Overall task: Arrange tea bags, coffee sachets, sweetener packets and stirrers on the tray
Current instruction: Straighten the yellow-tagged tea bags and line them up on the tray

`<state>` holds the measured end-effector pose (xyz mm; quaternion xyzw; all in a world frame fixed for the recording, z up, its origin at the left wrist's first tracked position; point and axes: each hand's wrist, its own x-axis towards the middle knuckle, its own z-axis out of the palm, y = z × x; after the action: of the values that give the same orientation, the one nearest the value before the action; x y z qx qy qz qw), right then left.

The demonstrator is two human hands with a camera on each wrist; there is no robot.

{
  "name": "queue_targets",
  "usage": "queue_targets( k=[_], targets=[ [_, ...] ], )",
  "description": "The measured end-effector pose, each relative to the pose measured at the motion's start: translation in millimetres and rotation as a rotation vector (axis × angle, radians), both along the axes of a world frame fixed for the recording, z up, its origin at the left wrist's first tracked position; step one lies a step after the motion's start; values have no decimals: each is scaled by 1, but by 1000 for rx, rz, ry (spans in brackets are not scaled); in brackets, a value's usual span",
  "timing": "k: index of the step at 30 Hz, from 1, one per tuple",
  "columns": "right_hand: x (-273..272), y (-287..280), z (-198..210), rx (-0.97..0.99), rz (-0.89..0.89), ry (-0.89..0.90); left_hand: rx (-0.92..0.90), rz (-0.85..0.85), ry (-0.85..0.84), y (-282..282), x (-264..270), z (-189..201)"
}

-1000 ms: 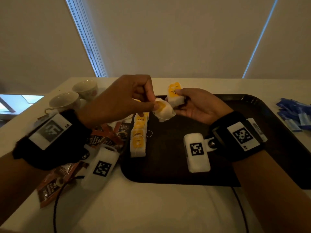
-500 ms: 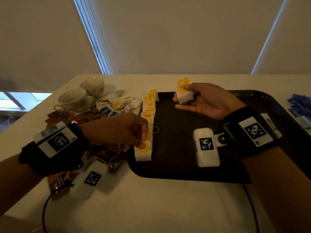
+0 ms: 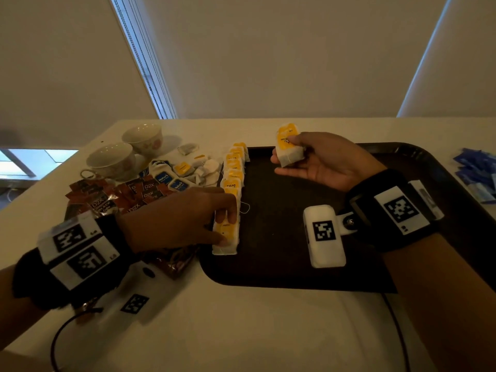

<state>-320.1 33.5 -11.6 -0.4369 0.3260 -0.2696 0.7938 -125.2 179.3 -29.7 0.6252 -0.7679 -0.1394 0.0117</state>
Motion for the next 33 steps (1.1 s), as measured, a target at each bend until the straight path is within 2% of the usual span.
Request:
queue_targets(
  k=[3,14,20,22,24,27,30,33],
  targets=[
    [0,1,0,3,4,2,37,-37,-74,3,-1,-7],
    [0,3,1,1,36,-6,116,-64,-138,-1,-4,-3],
    [2,5,1,-26,81,14,126,-68,61,-9,5,5],
    [3,6,1,-34,93,18,16,-16,153,-15,7,16],
    [5,7,0,-47,115,17,-173,53,255,-24,5,27],
    [7,10,0,-65,156,19,-367,215,429,-43,-1,35],
    [10,13,0,-73,184,16,-334,328,491,-59,-12,29],
    [13,13,-3,-70,183,20,-296,335,515,-67,-18,21]
  ],
)
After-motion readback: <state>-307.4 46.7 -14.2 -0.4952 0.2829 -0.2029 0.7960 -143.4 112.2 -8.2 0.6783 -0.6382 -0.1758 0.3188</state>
